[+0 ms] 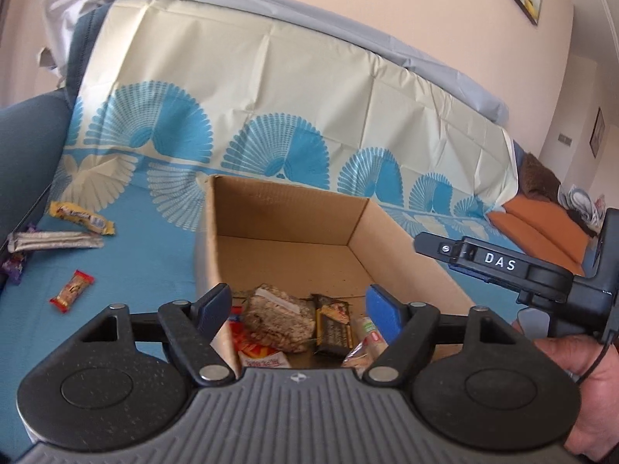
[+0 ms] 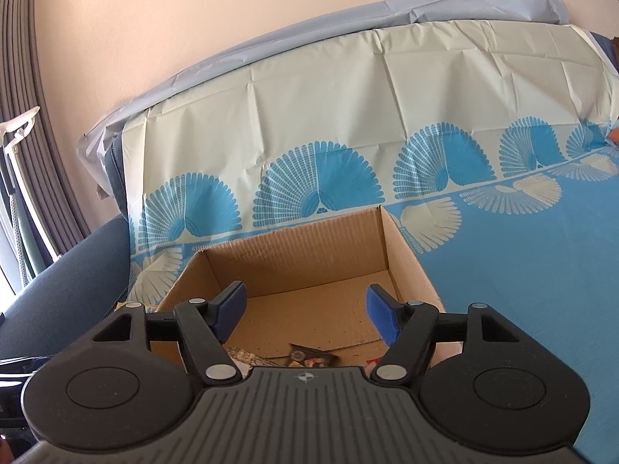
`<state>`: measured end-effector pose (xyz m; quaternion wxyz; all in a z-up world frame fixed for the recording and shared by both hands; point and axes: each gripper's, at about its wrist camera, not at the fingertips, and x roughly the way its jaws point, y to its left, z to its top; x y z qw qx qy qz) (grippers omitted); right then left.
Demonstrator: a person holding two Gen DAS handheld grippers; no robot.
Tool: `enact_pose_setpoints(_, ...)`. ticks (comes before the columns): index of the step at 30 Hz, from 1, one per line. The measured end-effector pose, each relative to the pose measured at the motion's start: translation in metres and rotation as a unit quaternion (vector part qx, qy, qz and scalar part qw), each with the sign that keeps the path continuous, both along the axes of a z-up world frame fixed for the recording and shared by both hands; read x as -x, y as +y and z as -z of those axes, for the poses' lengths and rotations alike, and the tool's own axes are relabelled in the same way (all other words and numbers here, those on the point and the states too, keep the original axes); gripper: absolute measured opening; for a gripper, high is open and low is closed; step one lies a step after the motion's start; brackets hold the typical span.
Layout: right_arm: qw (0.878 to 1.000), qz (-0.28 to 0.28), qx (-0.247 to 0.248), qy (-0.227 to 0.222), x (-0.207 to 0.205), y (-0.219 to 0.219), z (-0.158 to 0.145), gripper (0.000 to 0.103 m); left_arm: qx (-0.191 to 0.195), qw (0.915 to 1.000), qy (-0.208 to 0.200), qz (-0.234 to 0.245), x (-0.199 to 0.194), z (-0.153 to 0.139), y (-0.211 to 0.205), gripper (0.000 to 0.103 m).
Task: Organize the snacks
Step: 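Move both tools down to the yellow bar and white stick packet on the sofa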
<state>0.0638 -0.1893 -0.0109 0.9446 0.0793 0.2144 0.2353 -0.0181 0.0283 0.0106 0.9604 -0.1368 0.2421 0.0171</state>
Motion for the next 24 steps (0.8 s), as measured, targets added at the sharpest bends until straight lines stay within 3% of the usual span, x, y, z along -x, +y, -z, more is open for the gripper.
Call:
enact_pose_setpoints(1, 1.0, 0.001, 0.003, 0.0, 0.0, 0.001, 0.0, 0.07, 0.012, 0.9999, 0.003, -0.001, 0.004, 0.002, 0.009, 0.055)
enact_pose_setpoints(4, 1.0, 0.006, 0.012, 0.005, 0.0, 0.003, 0.001, 0.07, 0.049, 0.9986, -0.008, -0.018, 0.021, 0.013, 0.036, 0.03)
enact_pose_setpoints(7, 1.0, 0.011, 0.024, 0.012, -0.002, 0.006, 0.003, 0.07, 0.034, 0.998, -0.006, -0.053, 0.033, 0.026, 0.054, 0.028)
enact_pose_setpoints(9, 0.999, 0.014, 0.031, 0.017, -0.002, 0.008, 0.004, 0.07, 0.044, 0.9959, 0.008, -0.079, 0.035, 0.035, 0.07, 0.027)
enact_pose_setpoints(14, 0.998, 0.016, 0.048, 0.02, 0.002, 0.017, 0.005, 0.05, 0.068, 0.9874, 0.001, -0.143, 0.035, 0.035, 0.111, 0.027)
enact_pose_setpoints(20, 0.995, 0.024, 0.092, 0.012, 0.008, 0.029, 0.006, 0.041, 0.124, 0.966, -0.009, -0.227, 0.008, 0.049, 0.179, 0.027)
enact_pose_setpoints(24, 0.993, 0.018, 0.108, 0.032, 0.003, 0.031, 0.008, 0.034, 0.132, 0.9544, 0.001, -0.268, -0.012, 0.07, 0.21, 0.027)
